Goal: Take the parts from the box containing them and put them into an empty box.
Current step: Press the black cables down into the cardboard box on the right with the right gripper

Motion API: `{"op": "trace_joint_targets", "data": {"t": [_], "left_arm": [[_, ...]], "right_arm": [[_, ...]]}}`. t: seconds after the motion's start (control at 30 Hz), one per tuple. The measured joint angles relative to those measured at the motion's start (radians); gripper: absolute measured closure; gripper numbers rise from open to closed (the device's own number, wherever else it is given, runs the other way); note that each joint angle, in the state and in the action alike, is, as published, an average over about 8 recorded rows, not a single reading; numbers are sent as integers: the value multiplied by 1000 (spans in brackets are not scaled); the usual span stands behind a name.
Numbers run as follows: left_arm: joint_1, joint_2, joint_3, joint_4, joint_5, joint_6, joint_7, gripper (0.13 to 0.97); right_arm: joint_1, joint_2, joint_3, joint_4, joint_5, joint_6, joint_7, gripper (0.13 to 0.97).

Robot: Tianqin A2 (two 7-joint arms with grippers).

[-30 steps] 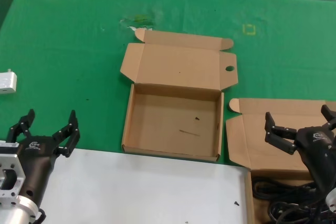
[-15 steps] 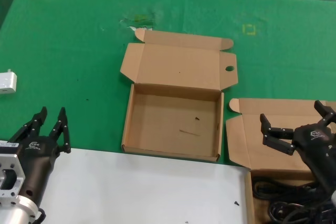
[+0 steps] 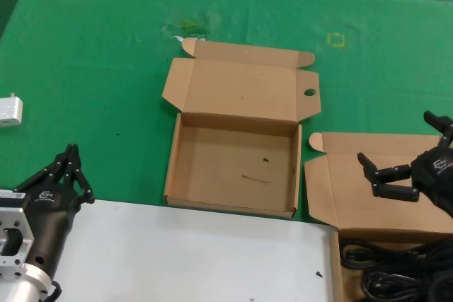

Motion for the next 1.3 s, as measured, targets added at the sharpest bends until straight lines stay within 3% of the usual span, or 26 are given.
{"op": "trace_joint_targets", "data": {"t": [0.47,0.93,1.3], "left_arm": [[0,0,0,0,0,0,0,956],[0,0,0,0,0,0,0,958],[0,0,0,0,0,0,0,958]], "right_arm": [[48,229,-38,20,12,-189,119,129],[109,452,-61,8,19,-445,96,129],[214,559,-127,-2,-12,-627,96,129]]}}
